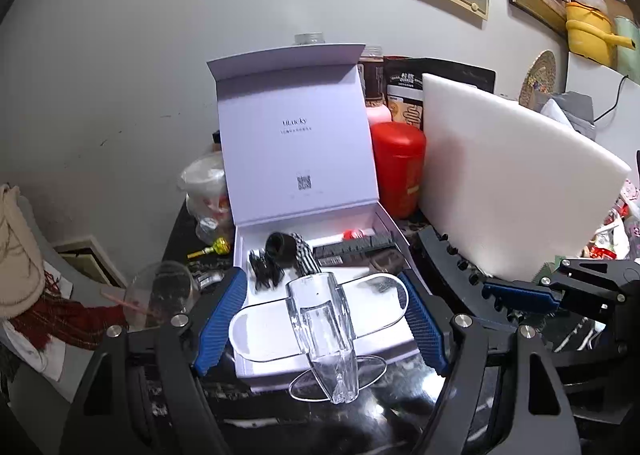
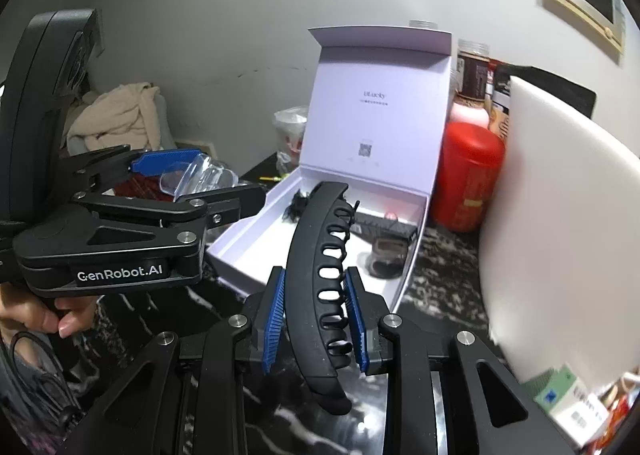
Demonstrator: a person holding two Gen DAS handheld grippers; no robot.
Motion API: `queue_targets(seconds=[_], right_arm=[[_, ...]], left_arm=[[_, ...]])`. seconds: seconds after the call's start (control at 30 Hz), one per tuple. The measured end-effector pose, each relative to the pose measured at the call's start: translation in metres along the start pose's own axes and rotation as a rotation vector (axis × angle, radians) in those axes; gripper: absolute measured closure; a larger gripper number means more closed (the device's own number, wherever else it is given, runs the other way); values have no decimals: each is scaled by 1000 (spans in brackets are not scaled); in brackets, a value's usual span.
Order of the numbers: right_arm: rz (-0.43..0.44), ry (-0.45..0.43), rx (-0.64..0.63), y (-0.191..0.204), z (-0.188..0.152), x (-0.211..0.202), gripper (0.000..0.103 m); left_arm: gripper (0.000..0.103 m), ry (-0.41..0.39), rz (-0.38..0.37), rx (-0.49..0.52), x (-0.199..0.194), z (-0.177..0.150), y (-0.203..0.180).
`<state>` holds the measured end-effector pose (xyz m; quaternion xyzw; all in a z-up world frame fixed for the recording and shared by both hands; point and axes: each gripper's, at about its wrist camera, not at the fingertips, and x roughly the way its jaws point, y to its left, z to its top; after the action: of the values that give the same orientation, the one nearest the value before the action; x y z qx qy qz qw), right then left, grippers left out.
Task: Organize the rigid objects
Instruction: 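Carry the clear clip and black claw clip with both tools over the white box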
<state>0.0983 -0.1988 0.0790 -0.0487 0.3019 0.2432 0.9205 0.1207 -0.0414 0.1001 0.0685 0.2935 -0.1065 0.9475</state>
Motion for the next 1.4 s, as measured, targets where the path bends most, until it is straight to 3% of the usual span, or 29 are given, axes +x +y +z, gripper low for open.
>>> queue_targets(seconds=[1.1, 1.4], right_arm=[[-24, -28, 3, -55, 73, 88, 74], [-25, -32, 25, -64, 86, 111, 74]], left_arm=[[26, 8, 81, -77, 112, 66, 45], [26, 32, 88, -64, 132, 69, 49]])
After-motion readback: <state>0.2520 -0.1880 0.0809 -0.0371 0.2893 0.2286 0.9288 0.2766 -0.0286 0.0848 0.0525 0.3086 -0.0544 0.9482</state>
